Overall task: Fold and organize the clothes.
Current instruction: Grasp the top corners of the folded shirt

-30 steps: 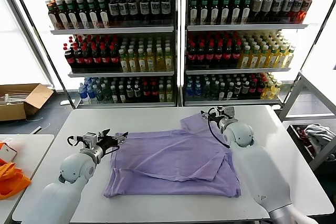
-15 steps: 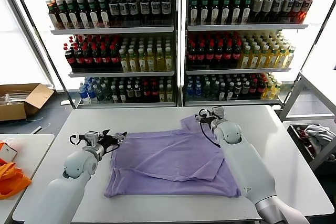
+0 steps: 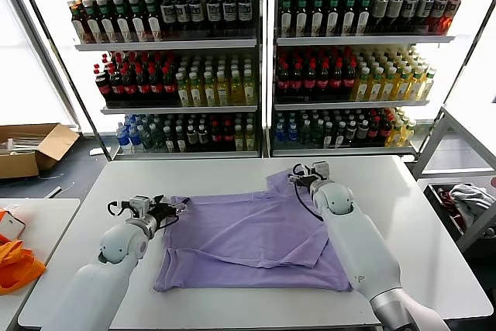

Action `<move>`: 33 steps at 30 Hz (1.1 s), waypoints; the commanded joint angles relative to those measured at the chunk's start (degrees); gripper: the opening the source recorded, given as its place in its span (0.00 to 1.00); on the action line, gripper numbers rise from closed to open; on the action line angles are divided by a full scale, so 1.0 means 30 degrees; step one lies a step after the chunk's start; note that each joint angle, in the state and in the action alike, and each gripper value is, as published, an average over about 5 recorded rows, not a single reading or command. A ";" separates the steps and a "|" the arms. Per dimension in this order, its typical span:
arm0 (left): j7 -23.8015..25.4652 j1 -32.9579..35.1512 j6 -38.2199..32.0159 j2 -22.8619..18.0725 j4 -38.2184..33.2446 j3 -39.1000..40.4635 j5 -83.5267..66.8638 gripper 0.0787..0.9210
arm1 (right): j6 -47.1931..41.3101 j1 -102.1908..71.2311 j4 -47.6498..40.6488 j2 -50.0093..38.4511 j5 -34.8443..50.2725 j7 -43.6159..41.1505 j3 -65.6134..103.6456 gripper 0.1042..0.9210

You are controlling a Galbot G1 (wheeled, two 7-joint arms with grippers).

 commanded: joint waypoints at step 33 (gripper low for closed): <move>0.0205 0.1062 -0.2194 0.0124 -0.1830 0.0208 0.0886 0.05 | -0.0479 -0.2898 0.4072 0.0244 0.0270 0.0746 0.1353 0.01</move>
